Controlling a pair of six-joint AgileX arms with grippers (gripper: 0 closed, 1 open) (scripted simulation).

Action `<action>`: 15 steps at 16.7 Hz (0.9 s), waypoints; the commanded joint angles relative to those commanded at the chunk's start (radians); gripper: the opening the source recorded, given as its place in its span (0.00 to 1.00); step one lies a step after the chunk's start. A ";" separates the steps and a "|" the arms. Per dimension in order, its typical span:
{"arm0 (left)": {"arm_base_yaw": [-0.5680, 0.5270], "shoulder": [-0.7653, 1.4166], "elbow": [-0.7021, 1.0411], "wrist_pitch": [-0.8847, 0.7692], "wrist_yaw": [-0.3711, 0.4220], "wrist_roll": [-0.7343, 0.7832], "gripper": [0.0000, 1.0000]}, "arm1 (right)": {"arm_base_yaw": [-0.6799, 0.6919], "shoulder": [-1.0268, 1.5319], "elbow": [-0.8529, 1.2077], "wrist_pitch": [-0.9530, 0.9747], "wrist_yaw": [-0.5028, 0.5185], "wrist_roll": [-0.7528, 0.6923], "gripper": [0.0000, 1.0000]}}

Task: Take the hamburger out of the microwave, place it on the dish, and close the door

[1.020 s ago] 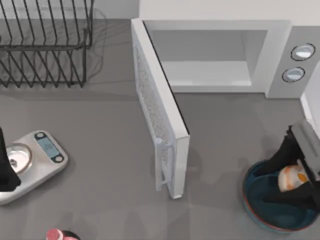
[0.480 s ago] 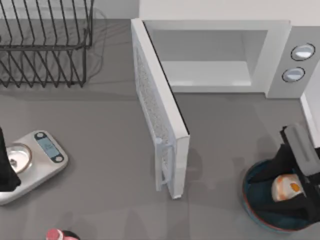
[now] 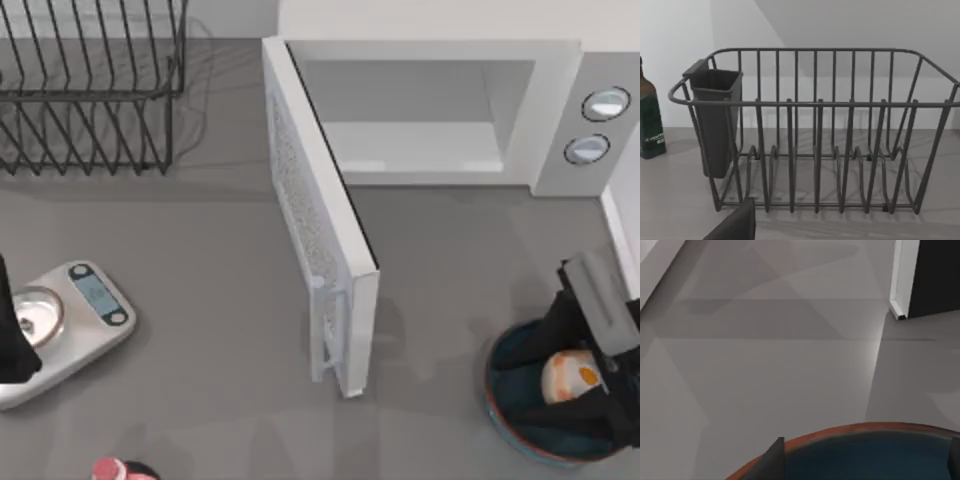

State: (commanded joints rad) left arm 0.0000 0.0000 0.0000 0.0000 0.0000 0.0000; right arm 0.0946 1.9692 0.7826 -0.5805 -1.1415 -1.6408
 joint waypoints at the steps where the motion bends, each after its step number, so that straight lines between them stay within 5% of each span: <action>1: 0.000 0.000 0.000 0.000 0.000 0.000 1.00 | 0.000 0.000 0.000 0.000 0.000 0.000 0.38; 9: 0.000 0.000 0.000 0.000 0.000 0.000 1.00 | 0.000 0.000 0.000 0.000 0.000 0.000 0.98; 15: 0.000 0.000 0.000 0.000 0.000 0.000 1.00 | 0.000 0.000 0.000 0.000 0.000 0.000 1.00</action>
State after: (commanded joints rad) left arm 0.0000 0.0000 0.0000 0.0000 0.0000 0.0000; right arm 0.0946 1.9692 0.7826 -0.5805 -1.1415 -1.6408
